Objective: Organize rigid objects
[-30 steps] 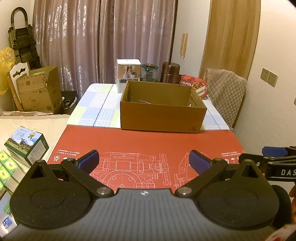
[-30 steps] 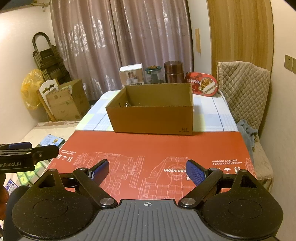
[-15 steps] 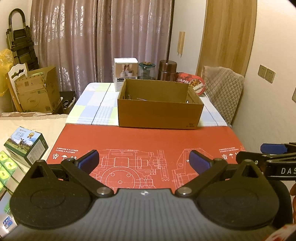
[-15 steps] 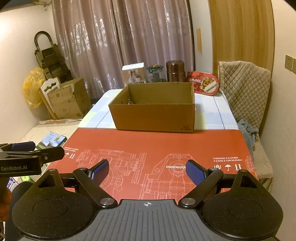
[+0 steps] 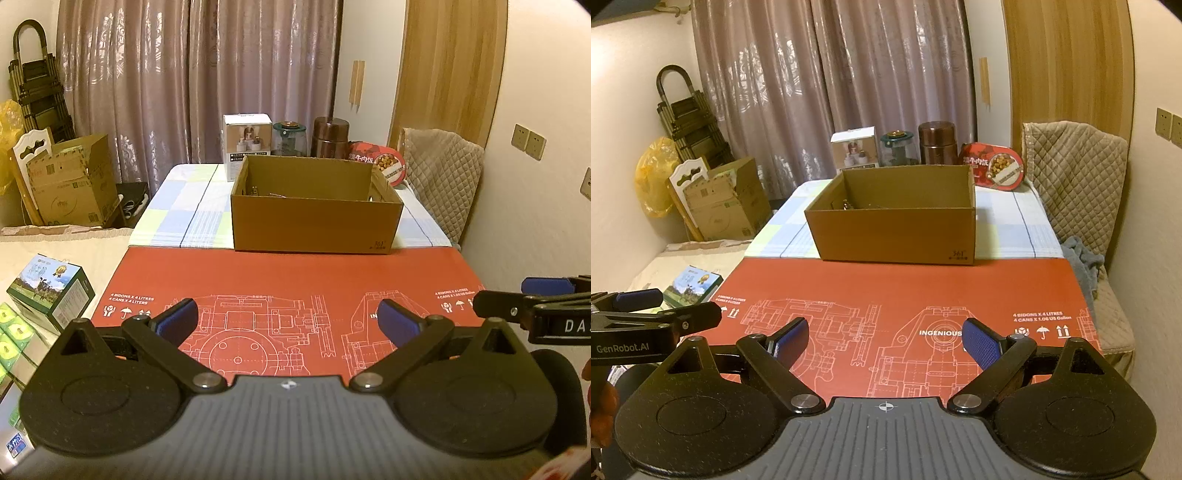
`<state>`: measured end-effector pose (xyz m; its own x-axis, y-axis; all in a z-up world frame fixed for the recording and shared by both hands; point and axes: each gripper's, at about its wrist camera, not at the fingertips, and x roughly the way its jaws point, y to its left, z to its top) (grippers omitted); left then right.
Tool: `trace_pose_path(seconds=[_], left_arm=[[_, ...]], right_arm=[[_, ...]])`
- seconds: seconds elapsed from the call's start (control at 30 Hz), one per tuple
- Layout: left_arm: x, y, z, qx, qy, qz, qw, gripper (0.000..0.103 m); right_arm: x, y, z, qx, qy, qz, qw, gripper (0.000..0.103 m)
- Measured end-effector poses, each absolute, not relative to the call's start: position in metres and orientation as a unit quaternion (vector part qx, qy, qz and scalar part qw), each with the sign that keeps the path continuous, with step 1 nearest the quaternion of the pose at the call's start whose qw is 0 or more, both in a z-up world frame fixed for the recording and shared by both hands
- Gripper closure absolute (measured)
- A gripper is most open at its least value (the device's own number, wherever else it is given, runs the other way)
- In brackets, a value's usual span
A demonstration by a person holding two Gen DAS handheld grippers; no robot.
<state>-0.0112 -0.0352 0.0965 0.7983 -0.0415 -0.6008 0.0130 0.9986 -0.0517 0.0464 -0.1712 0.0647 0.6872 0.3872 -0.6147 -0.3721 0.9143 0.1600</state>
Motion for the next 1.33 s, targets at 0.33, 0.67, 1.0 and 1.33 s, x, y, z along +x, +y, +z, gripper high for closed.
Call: trace_pose_path(seconds=[0.33,0.67,1.0,1.33], left_arm=[[-0.0106,-0.0355,0.0944,-0.024,0.318,-0.015,0.948,0.001],[-0.0107,-0.0347,0.0953,-0.025,0.316,-0.015,0.948,0.001],[-0.0106,-0.0347,0.0953,-0.025,0.317,-0.014,0.948,0.001],[-0.0113,-0.0285,0.0985,-0.041,0.310,-0.010,0.950,0.001]], right_arm=[[0.0474,-0.1722,0.0640,0.011,0.339,0.206,0.918,0.016],[0.0477,-0.1715,0.0638,0.010,0.339,0.207,0.918,0.016],[0.0485,-0.1704,0.0646,0.009,0.338,0.208,0.918,0.016],[0.0504,-0.1685,0.0677,0.007,0.336,0.207,0.919,0.016]])
